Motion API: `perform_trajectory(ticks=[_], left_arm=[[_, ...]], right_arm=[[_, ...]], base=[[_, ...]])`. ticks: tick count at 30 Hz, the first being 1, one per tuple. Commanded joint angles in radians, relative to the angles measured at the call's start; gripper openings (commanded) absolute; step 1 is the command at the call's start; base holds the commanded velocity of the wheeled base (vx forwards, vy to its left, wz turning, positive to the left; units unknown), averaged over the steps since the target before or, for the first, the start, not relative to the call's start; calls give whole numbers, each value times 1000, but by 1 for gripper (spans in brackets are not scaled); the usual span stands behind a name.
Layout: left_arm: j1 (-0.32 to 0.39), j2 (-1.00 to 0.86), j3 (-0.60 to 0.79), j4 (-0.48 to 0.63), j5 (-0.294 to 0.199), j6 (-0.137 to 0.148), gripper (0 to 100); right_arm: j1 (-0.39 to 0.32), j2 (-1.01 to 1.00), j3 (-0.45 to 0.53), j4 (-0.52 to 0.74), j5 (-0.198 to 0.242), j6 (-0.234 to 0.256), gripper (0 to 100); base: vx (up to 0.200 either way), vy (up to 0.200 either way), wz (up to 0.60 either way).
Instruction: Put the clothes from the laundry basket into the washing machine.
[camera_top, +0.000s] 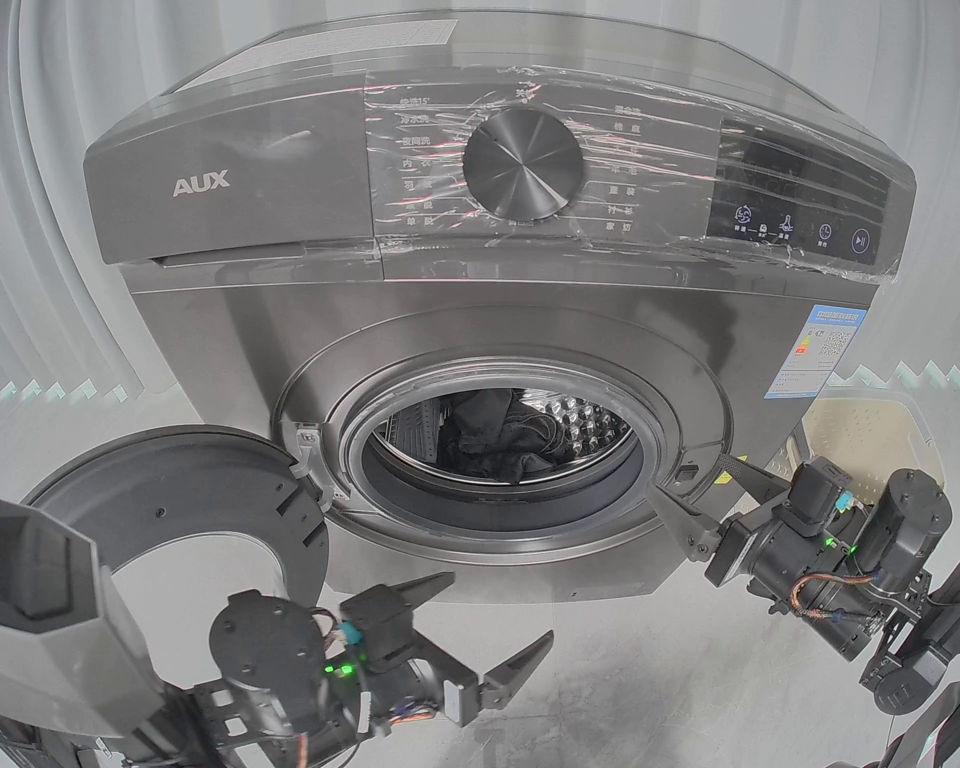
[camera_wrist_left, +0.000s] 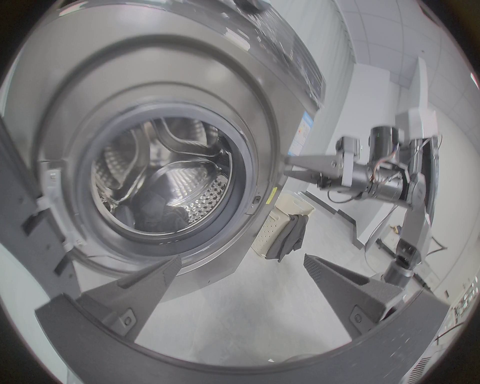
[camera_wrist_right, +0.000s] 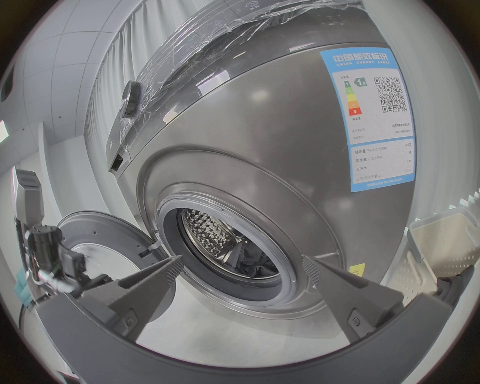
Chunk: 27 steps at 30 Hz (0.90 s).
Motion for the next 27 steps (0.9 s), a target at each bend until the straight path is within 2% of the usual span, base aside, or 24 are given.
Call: perform_trajectory(ticks=[1, 3, 5, 6, 7, 10, 11, 14, 17, 18, 24, 26, 27], left_arm=[[-18, -230, 202, -44, 85, -75, 100], [-44, -257, 222, -44, 211, -75, 100], [-67, -274, 231, -44, 299, -74, 100], [-67, -274, 233, -44, 305, -72, 100], [-65, -282, 250, -44, 351, -63, 100], [-65, -308, 256, -41, 391, -46, 100], [-68, -346, 254, -39, 423, -40, 100], [-71, -403, 256, -36, 438, -18, 100], [-65, -429, 256, -31, 447, -15, 100], [-59, -469, 256, 4, 451, -14, 100], [-22, -597, 256, 119, 451, -8, 100], [-14, -610, 256, 133, 451, -6, 100], [16, -684, 256, 188, 440, 3, 100]], right_arm=[[6, -38, 75, 1, -68, -17, 100], [8, -43, 128, -1, -76, -11, 100], [3, -52, 159, -2, -70, -13, 100], [2, -52, 159, -2, -68, -11, 100], [-2, -78, 168, -1, -65, -11, 100], [-6, -121, 177, -1, -67, -10, 100], [-8, -149, 202, 10, -73, -11, 100], [-11, -195, 202, 33, -77, -13, 100], [-28, -235, 202, 73, -77, -19, 100], [-34, -293, 202, 165, -77, -19, 100], [-38, -516, 202, 529, -79, -8, 100], [-40, -534, 202, 561, -79, -7, 100], [-60, -617, 202, 671, -100, -5, 100]], base=[[0, 0, 0], [0, 0, 0], [0, 0, 0], [0, 0, 0], [0, 0, 0], [-67, 0, 0], [-200, 0, 0], [-200, 0, 0], [-200, 0, 0], [-200, 0, 0], [-200, 0, 0], [-200, 0, 0], [-200, 0, 0]])
